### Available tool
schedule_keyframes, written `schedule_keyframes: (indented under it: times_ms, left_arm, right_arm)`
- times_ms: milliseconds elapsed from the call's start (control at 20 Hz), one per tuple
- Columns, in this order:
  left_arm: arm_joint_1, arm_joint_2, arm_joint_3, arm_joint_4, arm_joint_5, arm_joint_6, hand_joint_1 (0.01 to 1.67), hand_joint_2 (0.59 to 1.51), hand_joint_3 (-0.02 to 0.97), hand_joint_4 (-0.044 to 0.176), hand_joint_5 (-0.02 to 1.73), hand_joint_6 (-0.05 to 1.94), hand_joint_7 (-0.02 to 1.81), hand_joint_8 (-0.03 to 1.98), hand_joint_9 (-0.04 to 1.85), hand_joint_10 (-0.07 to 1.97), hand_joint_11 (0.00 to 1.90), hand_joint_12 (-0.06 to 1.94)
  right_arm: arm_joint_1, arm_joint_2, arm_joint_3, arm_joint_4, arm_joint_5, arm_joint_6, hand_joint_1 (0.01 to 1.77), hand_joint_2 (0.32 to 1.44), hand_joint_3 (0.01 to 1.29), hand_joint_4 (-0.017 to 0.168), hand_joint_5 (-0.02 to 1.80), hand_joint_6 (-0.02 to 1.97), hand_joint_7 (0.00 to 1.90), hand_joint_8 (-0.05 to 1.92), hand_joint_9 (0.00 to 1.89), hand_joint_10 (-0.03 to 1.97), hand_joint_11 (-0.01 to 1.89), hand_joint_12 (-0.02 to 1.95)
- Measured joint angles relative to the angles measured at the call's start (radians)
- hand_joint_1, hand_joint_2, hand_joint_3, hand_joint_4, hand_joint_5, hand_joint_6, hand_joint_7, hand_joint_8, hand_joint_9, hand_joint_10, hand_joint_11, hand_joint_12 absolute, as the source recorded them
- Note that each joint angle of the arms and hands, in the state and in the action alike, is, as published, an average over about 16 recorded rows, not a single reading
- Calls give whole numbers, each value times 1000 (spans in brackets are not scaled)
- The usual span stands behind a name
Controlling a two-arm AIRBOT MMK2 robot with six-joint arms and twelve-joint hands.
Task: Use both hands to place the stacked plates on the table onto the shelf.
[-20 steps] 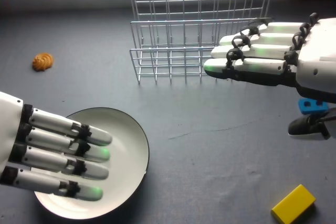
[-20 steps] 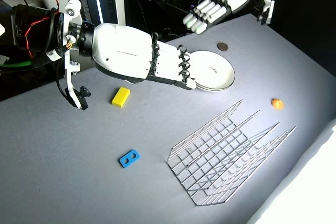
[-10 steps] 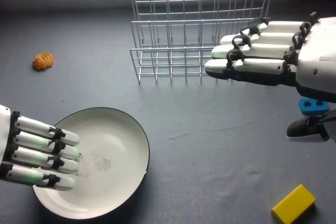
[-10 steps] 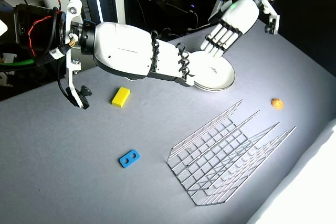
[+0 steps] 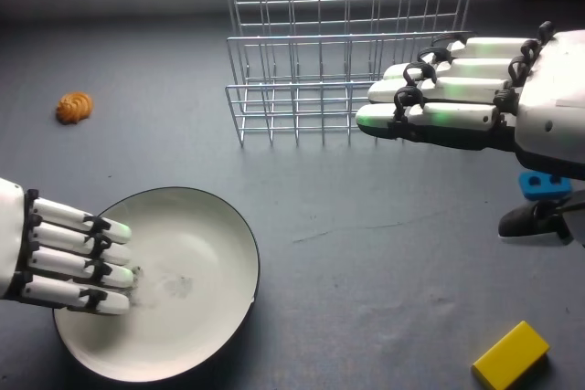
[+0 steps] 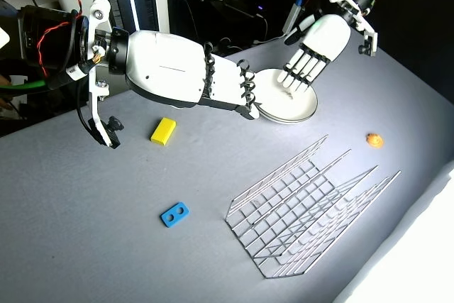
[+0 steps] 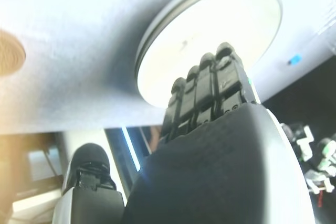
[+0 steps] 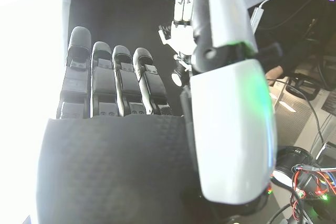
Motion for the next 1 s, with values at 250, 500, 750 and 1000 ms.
schedule_keyframes:
  times_ms: [250, 500, 750, 1000]
  left_arm:
    - [33, -19, 30, -20, 9, 0, 16, 1125, 21, -2, 17, -10, 9, -11, 20, 5, 16, -11]
    - [67, -28, 42, -37, 15, 0, 16, 1132, 21, -2, 10, -13, 3, -11, 18, 3, 15, -12]
    - [93, -36, 23, -63, 32, -1, 16, 1141, 21, -2, 7, -15, -4, -12, 13, 2, 15, -12]
    - [108, -44, -25, -112, 69, -2, 15, 1152, 21, -1, 4, -14, -9, -14, 9, -1, 16, -11]
  right_arm:
    - [-3, 0, -2, -4, 0, -2, 1209, 1005, 14, -1, 68, 18, 39, 15, 59, 5, 15, 455]
    - [-7, 0, -10, -15, 0, -6, 1208, 1006, 14, -1, 71, 19, 42, 15, 61, 6, 15, 455]
    - [-12, -5, -21, -26, 0, -27, 1205, 1003, 14, -1, 73, 19, 40, 14, 59, 5, 14, 483]
    - [-14, -31, -30, -36, -5, -80, 1200, 1000, 14, -1, 74, 19, 36, 13, 57, 5, 14, 498]
